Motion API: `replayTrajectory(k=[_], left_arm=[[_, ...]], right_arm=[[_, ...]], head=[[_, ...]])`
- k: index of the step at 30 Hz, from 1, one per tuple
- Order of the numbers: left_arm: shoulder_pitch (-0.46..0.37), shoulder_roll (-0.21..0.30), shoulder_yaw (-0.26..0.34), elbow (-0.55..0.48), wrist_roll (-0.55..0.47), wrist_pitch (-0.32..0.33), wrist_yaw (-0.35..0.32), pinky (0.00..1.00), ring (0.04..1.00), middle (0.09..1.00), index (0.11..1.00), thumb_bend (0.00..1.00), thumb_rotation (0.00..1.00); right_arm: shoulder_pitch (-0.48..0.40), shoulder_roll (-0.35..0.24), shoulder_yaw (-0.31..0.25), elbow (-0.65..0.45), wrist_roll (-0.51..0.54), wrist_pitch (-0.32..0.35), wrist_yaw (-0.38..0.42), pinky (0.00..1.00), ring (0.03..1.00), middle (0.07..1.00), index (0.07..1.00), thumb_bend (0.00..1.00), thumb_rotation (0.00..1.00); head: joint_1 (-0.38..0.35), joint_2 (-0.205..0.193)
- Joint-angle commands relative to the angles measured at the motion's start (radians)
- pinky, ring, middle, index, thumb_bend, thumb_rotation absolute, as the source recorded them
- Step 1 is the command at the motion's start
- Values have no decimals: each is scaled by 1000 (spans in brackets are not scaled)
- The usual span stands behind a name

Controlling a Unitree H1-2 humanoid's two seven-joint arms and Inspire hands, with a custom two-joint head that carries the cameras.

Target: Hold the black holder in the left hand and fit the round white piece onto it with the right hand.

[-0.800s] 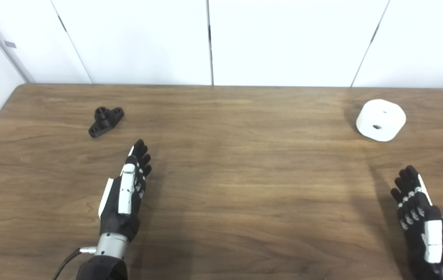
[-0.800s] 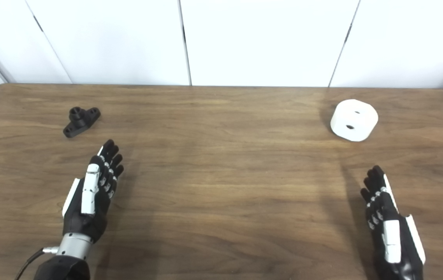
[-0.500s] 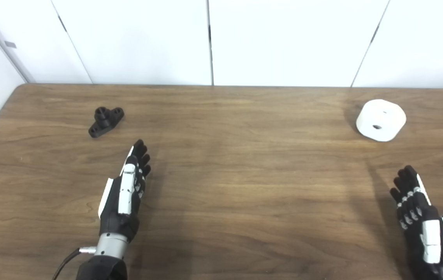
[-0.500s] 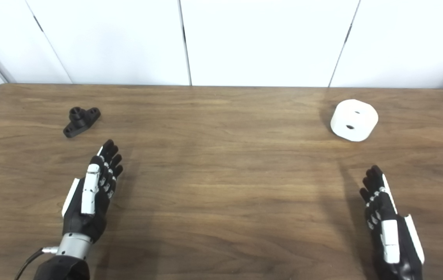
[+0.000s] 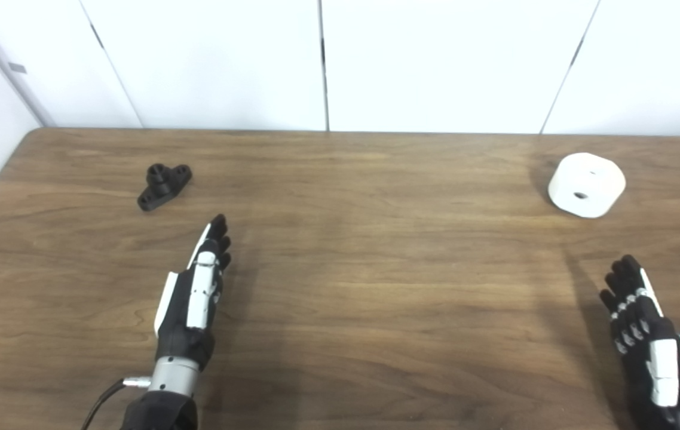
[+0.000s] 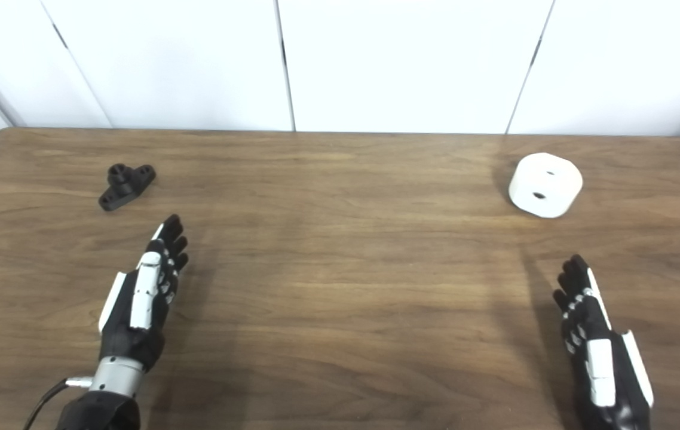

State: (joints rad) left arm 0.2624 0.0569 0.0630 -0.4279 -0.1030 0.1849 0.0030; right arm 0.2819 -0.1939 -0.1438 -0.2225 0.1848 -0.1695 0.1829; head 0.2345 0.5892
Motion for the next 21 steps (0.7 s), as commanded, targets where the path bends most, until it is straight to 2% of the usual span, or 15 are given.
replayTrajectory(k=[1,4,5,7,9,12,14,21], left_arm=[[256,-69,-43,-80,37,-25,21,1000,1000,1000,965,331,1000],[263,-76,-58,-69,48,-38,24,1000,1000,1000,966,323,1000],[265,-77,-62,-64,50,-45,25,1000,1000,1000,966,325,1000],[267,-81,-69,-51,57,-69,32,1000,999,997,963,312,989],[269,-85,-76,-43,63,-75,41,1000,992,989,951,308,967],[270,-73,-91,-34,77,-79,43,1000,993,992,955,307,994],[272,-62,-100,-29,82,-84,39,1000,997,997,962,308,999],[271,-71,-107,-17,79,-95,48,1000,986,983,944,300,973]], right_arm=[[31,-14,-9,49,12,-51,9,1000,1000,1000,1000,610,1000],[34,-24,-13,69,13,-60,16,1000,1000,1000,1000,639,1000],[35,-26,-14,71,14,-56,17,1000,1000,1000,1000,644,1000],[38,-33,-14,78,16,-60,25,1000,1000,1000,1000,663,1000],[38,-42,-12,92,15,-82,39,1000,1000,1000,1000,674,1000],[32,-53,-12,122,30,-114,61,1000,1000,1000,1000,675,1000],[31,-52,-14,130,28,-116,54,1000,1000,1000,1000,657,1000],[36,-53,-17,148,3,-134,33,1000,1000,1000,1000,602,1000]], head=[[12,-9],[44,-55],[44,-55],[69,-81],[83,-89],[102,-91],[107,-96],[113,-106]])
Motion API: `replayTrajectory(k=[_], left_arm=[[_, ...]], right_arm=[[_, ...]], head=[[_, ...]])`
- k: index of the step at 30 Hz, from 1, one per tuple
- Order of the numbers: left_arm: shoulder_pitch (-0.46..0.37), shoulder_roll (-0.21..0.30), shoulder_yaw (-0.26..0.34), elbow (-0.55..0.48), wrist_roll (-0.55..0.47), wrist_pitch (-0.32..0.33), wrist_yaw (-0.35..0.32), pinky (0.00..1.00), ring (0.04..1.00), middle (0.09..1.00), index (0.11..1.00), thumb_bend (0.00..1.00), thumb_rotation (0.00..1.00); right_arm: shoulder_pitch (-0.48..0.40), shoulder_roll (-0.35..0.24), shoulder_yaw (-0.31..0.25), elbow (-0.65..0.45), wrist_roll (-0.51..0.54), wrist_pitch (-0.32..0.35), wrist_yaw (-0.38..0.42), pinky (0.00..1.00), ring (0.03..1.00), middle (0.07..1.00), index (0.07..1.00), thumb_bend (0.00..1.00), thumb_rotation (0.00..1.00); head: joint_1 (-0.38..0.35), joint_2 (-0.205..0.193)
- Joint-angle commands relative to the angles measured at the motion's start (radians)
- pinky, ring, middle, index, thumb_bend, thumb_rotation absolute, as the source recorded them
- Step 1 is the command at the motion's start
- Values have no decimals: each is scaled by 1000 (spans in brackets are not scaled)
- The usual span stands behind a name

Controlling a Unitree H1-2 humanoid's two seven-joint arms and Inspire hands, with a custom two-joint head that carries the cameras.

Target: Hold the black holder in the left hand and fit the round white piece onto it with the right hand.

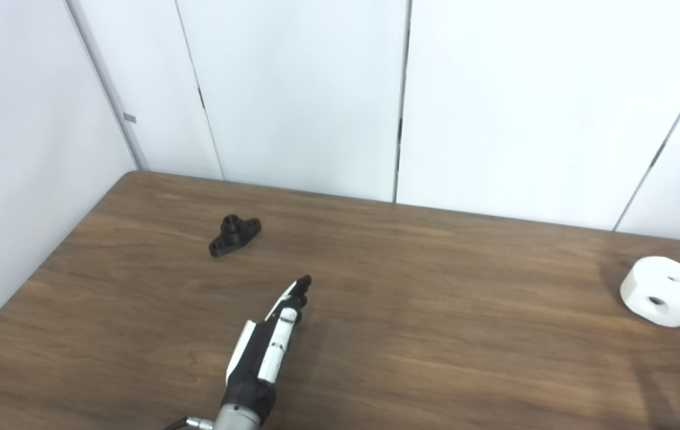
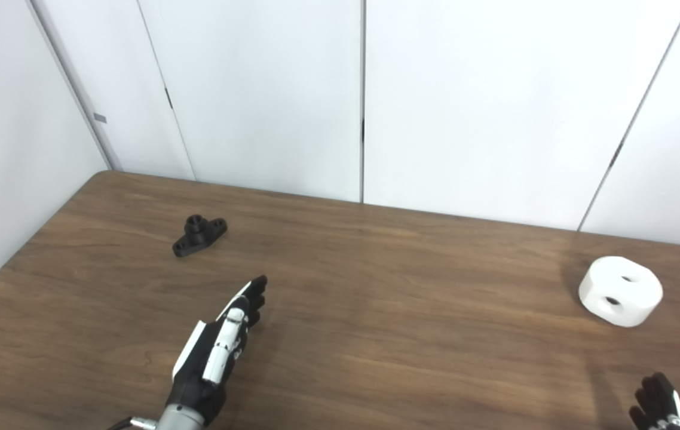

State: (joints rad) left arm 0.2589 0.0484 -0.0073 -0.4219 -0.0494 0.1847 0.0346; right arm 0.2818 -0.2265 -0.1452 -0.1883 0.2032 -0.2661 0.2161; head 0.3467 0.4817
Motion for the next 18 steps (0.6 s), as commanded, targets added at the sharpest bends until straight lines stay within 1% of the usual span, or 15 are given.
replayTrajectory(k=[1,7,9,11,13,15,16,18], left_arm=[[274,-64,-38,-22,27,-97,18,1000,985,981,944,292,971],[273,-60,-49,-13,41,-116,19,1000,986,985,950,279,974],[271,-67,-48,-15,35,-118,22,1000,988,985,951,272,990],[271,-83,-40,-22,7,-106,27,1000,990,979,937,256,935],[273,-93,-38,-33,-15,-89,29,1000,997,982,932,250,911],[274,-93,-39,-45,-31,-77,26,1000,1000,987,934,228,889],[272,-90,-41,-54,-35,-73,23,1000,1000,991,935,226,855],[266,-77,-44,-74,-38,-67,15,1000,1000,997,943,201,777]], right_arm=[[36,-22,-16,114,-12,-38,1,1000,1000,1000,1000,605,1000],[38,-31,-16,117,-6,-43,6,1000,1000,1000,1000,592,1000],[40,-34,-17,114,1,-42,10,1000,1000,1000,1000,569,1000],[40,-36,-18,113,12,-42,13,1000,1000,1000,1000,553,1000],[41,-39,-19,114,17,-41,16,1000,1000,1000,1000,554,1000],[43,-43,-17,109,10,-34,16,1000,1000,1000,1000,594,1000],[44,-45,-17,107,7,-31,16,1000,1000,1000,1000,613,1000],[46,-46,-16,102,-2,-25,12,1000,1000,1000,1000,616,1000]], head=[[-2,0],[2,3],[4,7],[2,9],[0,14],[-4,14],[-4,14],[-4,14]])
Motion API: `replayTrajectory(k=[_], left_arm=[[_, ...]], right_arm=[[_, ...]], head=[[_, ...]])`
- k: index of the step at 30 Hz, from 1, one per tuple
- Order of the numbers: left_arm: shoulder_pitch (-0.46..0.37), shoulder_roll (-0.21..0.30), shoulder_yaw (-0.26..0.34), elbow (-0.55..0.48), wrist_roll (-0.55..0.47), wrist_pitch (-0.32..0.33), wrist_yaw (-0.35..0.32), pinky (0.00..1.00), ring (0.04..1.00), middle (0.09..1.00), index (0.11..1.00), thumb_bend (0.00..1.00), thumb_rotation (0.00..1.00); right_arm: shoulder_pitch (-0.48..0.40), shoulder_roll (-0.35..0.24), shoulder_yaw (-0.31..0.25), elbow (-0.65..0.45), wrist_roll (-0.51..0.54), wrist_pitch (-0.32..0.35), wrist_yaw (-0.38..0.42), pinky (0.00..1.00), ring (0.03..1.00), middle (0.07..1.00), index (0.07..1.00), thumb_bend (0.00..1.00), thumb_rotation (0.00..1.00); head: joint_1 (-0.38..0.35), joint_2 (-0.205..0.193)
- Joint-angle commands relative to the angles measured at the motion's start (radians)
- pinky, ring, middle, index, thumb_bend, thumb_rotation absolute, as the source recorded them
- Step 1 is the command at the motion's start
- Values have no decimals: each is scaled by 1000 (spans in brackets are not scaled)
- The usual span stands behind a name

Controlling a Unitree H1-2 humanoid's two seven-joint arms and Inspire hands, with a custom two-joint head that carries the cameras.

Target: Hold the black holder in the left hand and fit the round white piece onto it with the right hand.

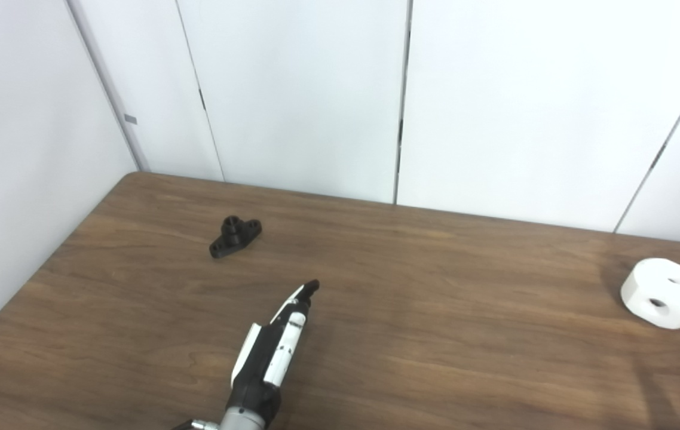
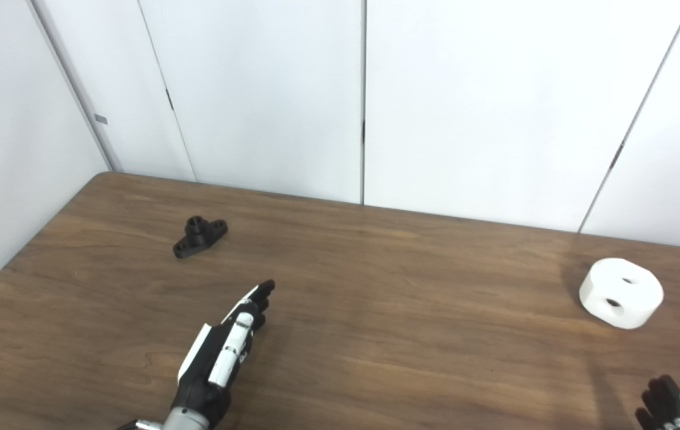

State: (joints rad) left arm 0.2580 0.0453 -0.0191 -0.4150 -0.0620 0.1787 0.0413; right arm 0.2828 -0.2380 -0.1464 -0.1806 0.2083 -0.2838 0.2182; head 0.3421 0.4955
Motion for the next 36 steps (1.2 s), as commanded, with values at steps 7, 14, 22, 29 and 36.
replayTrajectory(k=[7,14,22,29,36], left_arm=[[224,27,-7,-199,133,39,-1,1000,996,983,937,302,456],[161,68,76,-292,276,135,-20,899,944,934,889,516,299],[83,92,180,-339,348,230,-72,965,966,942,888,608,314],[12,137,250,-303,475,262,-101,957,963,942,872,654,321],[-32,209,243,-208,625,271,-102,901,943,937,869,678,330]], right_arm=[[44,-37,-8,96,-12,-10,6,1000,1000,1000,1000,591,1000],[45,-31,-1,86,-13,-5,5,1000,1000,1000,1000,602,1000],[37,-50,18,102,9,-26,39,1000,1000,1000,1000,666,1000],[42,-43,17,90,-3,3,22,1000,1000,1000,1000,697,1000],[42,-41,18,83,-6,13,20,1000,1000,1000,1000,674,1000]], head=[[1,7],[-5,4],[-7,2],[-5,6],[-8,6]])
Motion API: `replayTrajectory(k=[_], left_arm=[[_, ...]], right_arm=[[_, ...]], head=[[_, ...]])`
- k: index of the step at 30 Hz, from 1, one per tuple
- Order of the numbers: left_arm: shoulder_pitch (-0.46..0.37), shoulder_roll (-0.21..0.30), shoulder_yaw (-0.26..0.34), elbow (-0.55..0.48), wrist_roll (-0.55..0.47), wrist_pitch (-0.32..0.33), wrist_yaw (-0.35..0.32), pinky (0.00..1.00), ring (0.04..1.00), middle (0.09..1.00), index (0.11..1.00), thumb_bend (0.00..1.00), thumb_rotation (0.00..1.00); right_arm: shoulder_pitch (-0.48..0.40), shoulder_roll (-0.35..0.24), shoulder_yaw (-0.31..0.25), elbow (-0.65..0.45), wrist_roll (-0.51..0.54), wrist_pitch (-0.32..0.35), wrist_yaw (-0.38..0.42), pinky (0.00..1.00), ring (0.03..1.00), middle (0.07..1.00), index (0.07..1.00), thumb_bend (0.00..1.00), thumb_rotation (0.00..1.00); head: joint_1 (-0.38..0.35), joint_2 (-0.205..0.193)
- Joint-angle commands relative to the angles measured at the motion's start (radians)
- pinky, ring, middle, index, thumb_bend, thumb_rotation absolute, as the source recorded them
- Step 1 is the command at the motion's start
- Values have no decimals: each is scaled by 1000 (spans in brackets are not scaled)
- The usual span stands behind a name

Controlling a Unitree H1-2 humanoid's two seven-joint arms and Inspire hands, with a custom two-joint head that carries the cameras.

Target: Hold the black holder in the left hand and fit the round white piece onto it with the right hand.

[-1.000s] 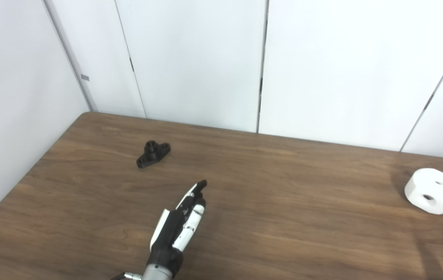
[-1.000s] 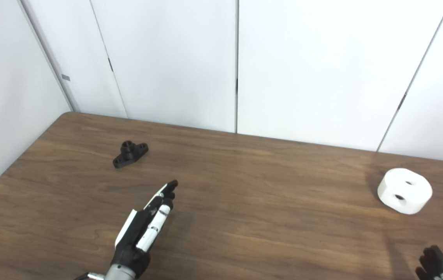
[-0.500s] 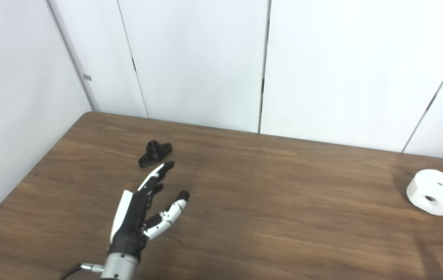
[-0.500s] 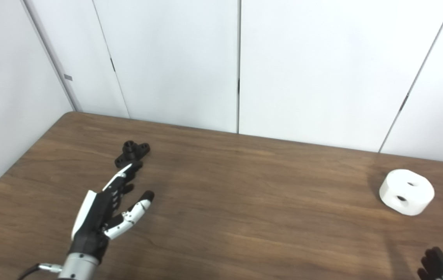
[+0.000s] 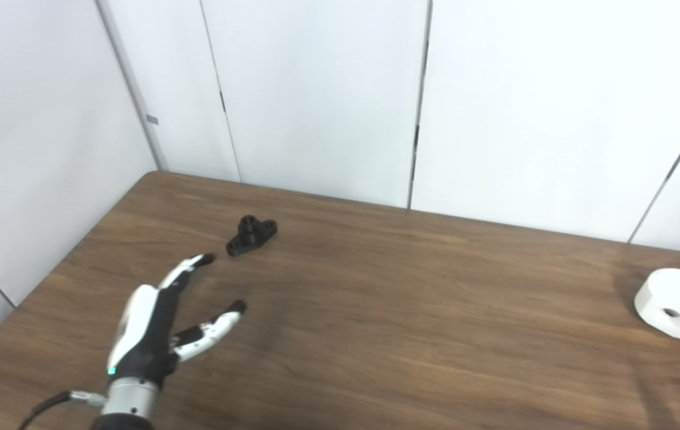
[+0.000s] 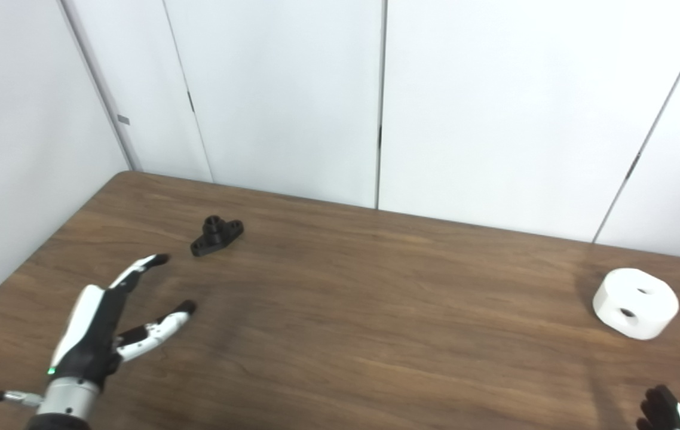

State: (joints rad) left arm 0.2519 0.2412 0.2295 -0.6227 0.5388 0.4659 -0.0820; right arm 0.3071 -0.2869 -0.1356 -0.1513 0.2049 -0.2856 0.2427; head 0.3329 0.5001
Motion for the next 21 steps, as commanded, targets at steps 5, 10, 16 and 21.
replayTrajectory(k=[5,10,16,21], left_arm=[[-55,25,-11,75,65,-31,49,856,936,939,874,739,339],[-103,43,-26,150,124,-24,68,862,947,936,878,772,389],[-168,72,-39,236,156,-27,82,842,944,935,867,791,409],[-230,89,-49,301,169,-6,76,833,940,928,856,814,431]], right_arm=[[18,8,8,52,1,10,-4,1000,1000,1000,1000,661,1000],[20,10,9,49,-10,14,-10,1000,1000,1000,1000,658,1000],[21,12,12,50,-7,15,-9,1000,1000,1000,1000,638,1000],[26,12,15,39,-12,21,-11,1000,1000,1000,1000,638,1000]], head=[[1,3],[-2,4],[-6,5],[-10,6]])
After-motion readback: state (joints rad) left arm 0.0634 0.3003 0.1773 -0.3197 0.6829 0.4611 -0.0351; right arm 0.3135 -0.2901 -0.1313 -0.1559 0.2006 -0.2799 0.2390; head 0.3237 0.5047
